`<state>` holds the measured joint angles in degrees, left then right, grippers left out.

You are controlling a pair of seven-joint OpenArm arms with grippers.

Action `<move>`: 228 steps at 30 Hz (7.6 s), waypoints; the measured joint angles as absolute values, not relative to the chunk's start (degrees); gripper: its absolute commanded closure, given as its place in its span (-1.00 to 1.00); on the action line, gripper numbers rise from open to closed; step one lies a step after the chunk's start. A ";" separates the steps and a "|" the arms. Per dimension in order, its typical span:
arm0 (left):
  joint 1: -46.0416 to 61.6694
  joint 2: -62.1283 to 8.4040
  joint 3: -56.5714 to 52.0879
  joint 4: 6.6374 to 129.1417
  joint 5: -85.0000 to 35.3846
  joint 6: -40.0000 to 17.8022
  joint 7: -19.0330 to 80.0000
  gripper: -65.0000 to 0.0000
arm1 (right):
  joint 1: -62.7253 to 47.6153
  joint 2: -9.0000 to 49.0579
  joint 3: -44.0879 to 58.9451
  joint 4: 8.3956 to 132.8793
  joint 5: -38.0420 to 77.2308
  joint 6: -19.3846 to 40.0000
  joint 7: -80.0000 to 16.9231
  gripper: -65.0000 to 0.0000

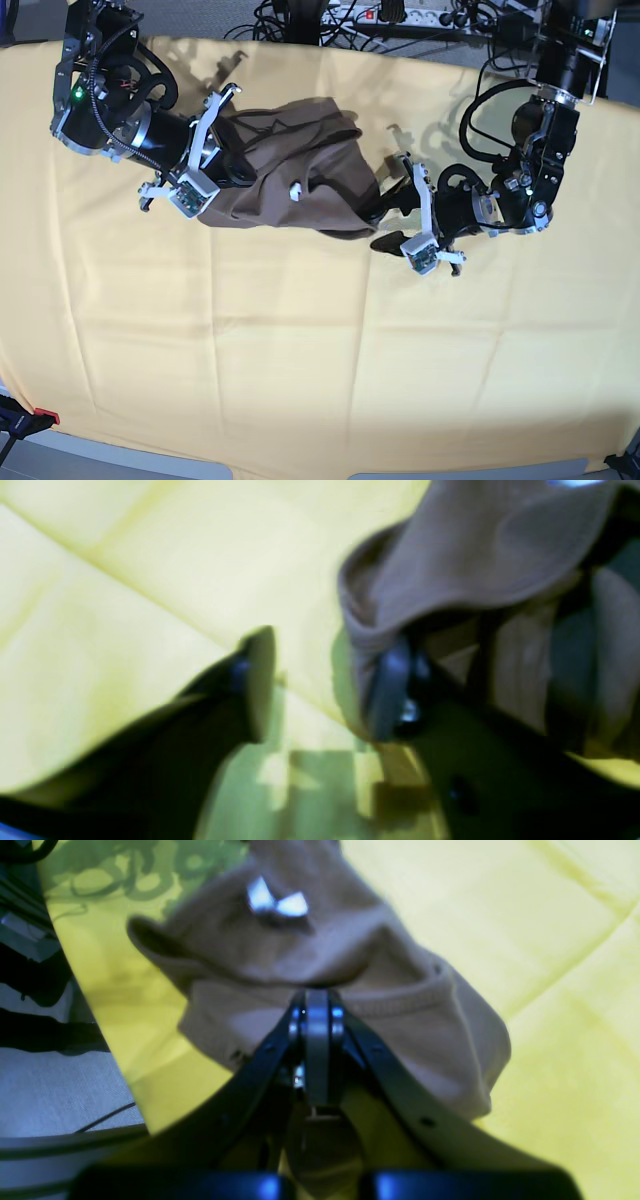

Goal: Fold the T-shirt properly

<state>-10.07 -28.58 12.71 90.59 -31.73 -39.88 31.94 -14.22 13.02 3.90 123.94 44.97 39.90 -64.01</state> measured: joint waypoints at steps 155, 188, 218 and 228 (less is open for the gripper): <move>-15.16 -46.28 33.43 100.40 -39.35 -39.75 34.22 1.00 | -19.55 13.19 4.27 123.04 43.20 39.90 -65.01 1.00; -20.82 -44.97 32.84 114.83 -43.48 -39.92 47.64 0.21 | -10.96 16.69 4.32 120.55 38.15 39.92 -54.68 1.00; -2.66 -36.01 32.23 112.05 -31.48 -39.75 39.83 1.00 | 6.85 16.84 -8.91 88.90 37.95 39.88 -55.27 1.00; -5.61 -35.24 32.27 107.07 -23.90 -39.77 36.56 1.00 | 3.55 21.30 -8.91 91.18 47.53 39.68 -61.67 1.00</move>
